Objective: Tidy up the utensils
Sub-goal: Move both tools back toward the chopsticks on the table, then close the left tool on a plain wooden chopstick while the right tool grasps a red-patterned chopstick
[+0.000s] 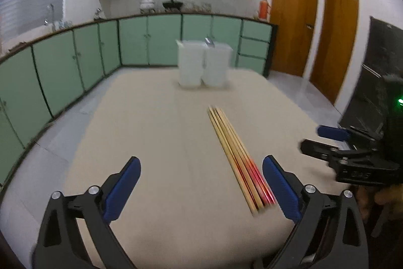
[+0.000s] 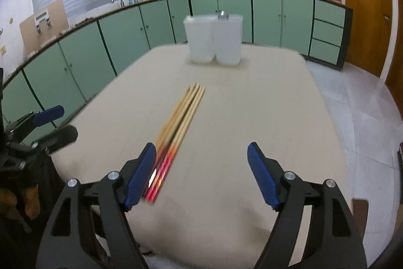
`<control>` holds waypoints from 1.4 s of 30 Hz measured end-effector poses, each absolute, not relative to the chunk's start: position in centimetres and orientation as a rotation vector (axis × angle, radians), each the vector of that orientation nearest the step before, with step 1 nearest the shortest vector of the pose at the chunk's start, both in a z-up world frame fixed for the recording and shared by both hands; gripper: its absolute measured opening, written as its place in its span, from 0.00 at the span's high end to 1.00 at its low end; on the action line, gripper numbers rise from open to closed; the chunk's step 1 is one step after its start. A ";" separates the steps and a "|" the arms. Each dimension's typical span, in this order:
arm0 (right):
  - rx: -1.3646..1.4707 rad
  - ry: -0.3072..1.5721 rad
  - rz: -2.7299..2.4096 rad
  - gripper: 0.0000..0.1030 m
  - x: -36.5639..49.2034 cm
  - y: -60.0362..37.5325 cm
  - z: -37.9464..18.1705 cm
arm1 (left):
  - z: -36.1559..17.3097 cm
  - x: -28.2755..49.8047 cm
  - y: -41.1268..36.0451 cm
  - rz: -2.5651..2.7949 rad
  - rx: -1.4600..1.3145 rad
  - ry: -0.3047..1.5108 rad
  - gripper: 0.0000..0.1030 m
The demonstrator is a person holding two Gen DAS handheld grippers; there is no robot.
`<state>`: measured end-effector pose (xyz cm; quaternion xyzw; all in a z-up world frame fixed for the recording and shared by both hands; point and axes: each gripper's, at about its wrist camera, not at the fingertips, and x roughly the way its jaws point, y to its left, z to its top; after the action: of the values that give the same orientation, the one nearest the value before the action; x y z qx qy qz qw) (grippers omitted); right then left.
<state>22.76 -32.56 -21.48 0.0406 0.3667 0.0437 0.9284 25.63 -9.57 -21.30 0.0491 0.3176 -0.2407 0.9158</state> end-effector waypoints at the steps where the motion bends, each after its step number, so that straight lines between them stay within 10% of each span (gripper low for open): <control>1: 0.072 0.773 0.098 0.31 22.3 -31.9 -22.6 | -22.2 24.8 -9.6 -0.494 0.116 0.662 0.07; 6: 0.057 0.858 0.147 0.43 21.4 -29.5 -26.1 | -24.5 23.3 -9.3 -0.519 0.091 0.726 0.08; 36: 0.044 0.830 0.111 0.42 22.1 -32.4 -26.8 | -27.9 26.1 -12.1 -0.532 0.196 0.827 0.12; 42: 0.014 0.818 0.095 0.61 22.8 -32.3 -26.9 | -28.4 27.1 -12.9 -0.499 0.195 0.831 0.26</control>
<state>22.75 -32.34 -26.92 0.0068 0.3974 0.0464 0.9164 27.09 -12.91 -28.37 0.0935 0.3986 -0.2394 0.8804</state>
